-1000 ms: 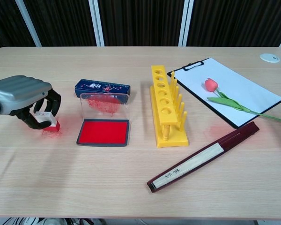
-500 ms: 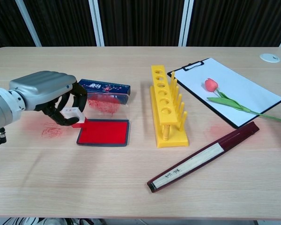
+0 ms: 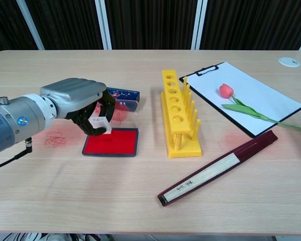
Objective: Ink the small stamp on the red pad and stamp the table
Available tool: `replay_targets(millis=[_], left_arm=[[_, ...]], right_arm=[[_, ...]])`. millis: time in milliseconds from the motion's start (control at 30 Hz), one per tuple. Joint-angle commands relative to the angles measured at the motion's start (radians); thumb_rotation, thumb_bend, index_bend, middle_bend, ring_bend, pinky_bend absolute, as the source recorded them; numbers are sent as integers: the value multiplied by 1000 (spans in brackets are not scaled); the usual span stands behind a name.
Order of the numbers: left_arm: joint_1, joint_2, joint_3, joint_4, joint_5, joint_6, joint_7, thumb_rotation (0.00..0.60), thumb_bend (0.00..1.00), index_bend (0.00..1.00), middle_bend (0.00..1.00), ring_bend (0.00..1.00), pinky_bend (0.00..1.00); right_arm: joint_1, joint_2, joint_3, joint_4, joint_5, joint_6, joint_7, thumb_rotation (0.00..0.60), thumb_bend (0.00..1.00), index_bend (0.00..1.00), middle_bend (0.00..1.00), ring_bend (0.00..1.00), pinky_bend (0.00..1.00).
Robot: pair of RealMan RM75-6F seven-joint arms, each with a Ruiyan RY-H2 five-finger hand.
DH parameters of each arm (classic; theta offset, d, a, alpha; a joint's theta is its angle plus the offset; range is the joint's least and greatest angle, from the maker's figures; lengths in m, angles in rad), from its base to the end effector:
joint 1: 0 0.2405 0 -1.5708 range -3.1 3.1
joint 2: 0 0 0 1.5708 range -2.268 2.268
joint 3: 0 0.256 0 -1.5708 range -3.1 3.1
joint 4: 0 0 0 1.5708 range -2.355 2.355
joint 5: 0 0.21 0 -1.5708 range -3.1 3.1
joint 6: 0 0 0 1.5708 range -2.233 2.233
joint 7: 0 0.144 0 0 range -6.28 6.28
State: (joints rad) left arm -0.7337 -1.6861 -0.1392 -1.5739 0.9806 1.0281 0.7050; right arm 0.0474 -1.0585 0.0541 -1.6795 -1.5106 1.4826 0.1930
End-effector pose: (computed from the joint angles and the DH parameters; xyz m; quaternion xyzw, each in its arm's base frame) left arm -0.1216 0.2994 -0.0626 -0.7833 -0.3456 -0.3124 0.4116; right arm -0.3069 -0.1697 0.1716 0.5482 -0.4524 0.4390 0.5496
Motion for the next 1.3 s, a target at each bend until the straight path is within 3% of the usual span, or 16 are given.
replay_targets(millis=[33, 700, 1300], left_arm=[[-12, -12, -6, 6, -29, -6, 18, 600, 495, 769, 760, 620, 694], [-65, -48, 2, 38, -179, -14, 115, 600, 497, 773, 764, 626, 696], [-84, 9, -11, -54, -176, 25, 118, 600, 496, 773, 763, 626, 696]], right_arm=[[0, 0, 0, 0, 0, 0, 1, 600, 237, 0, 0, 0, 192], [1, 2, 1, -1, 4, -3, 5, 600, 237, 0, 0, 0, 192], [0, 0, 1, 0, 0, 1, 1, 600, 237, 0, 0, 0, 192]])
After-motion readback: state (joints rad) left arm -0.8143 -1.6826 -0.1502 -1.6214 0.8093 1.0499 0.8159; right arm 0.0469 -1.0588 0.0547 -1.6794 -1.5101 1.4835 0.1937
